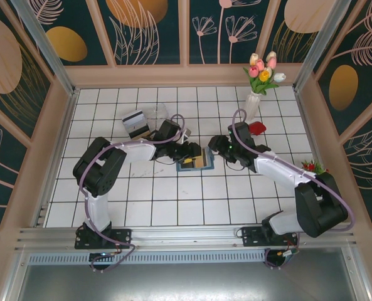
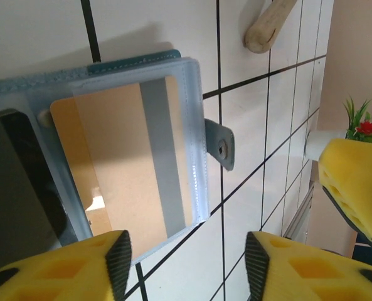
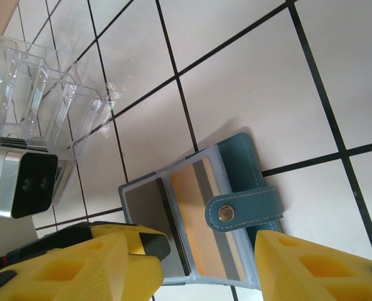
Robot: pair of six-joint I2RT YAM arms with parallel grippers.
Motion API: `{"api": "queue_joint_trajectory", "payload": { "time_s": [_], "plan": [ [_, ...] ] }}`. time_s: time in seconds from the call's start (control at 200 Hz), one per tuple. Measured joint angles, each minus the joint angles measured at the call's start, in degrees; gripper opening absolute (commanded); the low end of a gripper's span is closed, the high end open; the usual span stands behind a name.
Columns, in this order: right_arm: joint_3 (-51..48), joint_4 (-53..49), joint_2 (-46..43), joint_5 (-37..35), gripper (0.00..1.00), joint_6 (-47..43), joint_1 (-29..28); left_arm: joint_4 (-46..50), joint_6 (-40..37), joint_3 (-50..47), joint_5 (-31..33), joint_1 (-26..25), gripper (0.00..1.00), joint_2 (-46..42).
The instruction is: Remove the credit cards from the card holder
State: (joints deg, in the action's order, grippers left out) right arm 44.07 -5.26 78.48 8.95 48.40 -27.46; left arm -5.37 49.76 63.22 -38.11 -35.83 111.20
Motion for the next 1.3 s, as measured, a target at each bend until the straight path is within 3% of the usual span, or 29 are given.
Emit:
{"api": "queue_joint_trajectory", "payload": {
  "time_s": [0.225, 0.32, 0.52, 0.816, 1.301],
  "plan": [
    [0.0, -1.11, -0.7, -0.04, 0.53, -0.61, -0.02, 2.01, -1.4, 0.5, 5.46, 0.04, 0.86, -1.07],
    [0.0, -1.46, -0.55, -0.09, 0.41, -1.55, -0.44, 3.76, -2.62, 0.39, 8.87, 0.24, 0.98, -3.39],
    [2.58, -2.8, 4.5, -0.5, 0.26, -2.99, -3.26, 4.02, -4.07, -2.8, 14.19, 2.51, 0.99, -10.73],
    [9.9, -5.66, 15.72, -2.1, 0.24, -4.66, -5.99, 3.76, -4.04, -9.18, 19.34, 4.98, 0.98, -15.91],
    [19.78, -12.28, 25.99, -8.63, 0.23, -7.21, -7.15, 0.87, -1.62, -10.47, 18.23, 4.98, 0.98, -15.93]
  ]
}}
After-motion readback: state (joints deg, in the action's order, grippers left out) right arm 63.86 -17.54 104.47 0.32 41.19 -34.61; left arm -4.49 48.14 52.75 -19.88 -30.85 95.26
